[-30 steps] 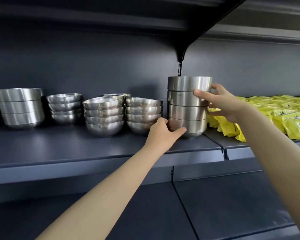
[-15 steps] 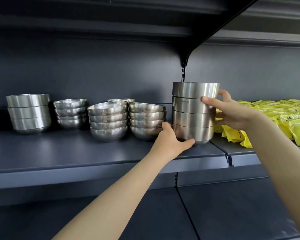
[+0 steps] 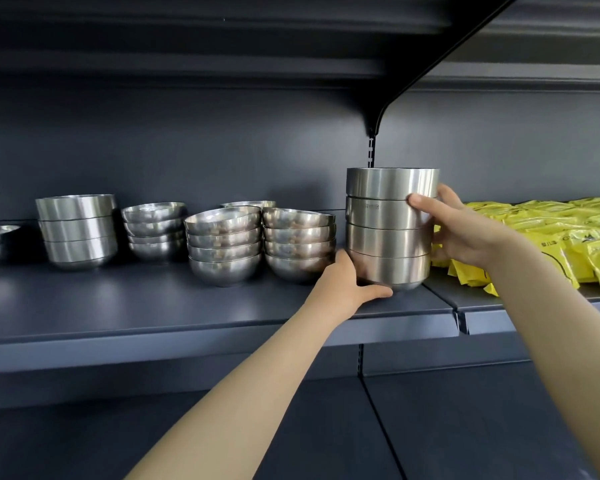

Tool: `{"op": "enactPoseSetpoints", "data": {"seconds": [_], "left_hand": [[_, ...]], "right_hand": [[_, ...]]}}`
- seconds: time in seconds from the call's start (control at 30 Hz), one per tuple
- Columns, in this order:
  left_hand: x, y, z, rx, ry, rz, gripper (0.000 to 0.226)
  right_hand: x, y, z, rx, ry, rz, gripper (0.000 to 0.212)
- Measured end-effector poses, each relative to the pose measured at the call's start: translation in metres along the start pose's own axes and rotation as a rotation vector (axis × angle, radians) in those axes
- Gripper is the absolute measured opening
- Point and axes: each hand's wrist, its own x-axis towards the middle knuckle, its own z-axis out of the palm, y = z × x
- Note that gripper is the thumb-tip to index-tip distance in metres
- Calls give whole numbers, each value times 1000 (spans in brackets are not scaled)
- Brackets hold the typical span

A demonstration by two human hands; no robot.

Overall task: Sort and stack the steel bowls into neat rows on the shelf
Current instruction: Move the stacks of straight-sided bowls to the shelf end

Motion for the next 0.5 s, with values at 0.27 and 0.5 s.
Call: {"op": "enactPoseSetpoints", "data": {"seconds": [0.27, 0.5], "left_hand": [[-25, 3, -15, -185, 25, 79, 81], [-85, -16, -57, -336, 96, 94, 85]], "right_hand": [[-36, -28, 12, -74, 72, -47, 69], [-83, -64, 76, -136, 24, -70, 98]]}}
